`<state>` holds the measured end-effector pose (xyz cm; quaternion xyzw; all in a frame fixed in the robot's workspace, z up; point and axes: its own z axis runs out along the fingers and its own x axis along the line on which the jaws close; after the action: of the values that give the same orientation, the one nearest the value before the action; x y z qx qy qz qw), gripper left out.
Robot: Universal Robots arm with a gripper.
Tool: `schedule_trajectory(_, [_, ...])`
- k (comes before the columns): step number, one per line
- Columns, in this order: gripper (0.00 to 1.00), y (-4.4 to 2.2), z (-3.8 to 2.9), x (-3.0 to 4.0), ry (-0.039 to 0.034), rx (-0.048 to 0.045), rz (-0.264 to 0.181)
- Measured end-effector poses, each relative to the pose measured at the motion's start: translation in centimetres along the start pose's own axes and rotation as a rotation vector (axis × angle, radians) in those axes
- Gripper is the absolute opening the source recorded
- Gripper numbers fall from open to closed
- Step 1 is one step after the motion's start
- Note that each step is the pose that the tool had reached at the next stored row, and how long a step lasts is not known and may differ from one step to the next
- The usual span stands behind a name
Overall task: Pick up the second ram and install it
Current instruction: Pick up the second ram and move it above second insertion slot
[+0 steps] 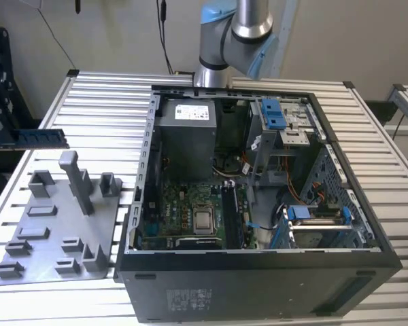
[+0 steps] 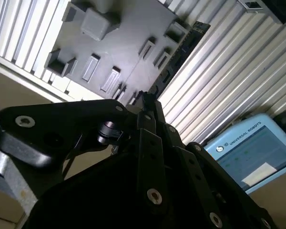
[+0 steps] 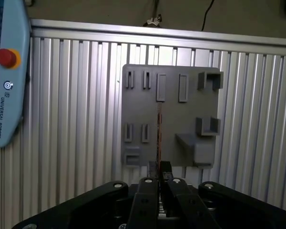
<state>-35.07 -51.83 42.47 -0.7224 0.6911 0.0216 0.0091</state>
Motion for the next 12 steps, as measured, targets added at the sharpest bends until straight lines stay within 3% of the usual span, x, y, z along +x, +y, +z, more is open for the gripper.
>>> schedule_trajectory(12, [0.14, -5.43, -0.10, 0.18, -0.0001, -0.0010, 0.000])
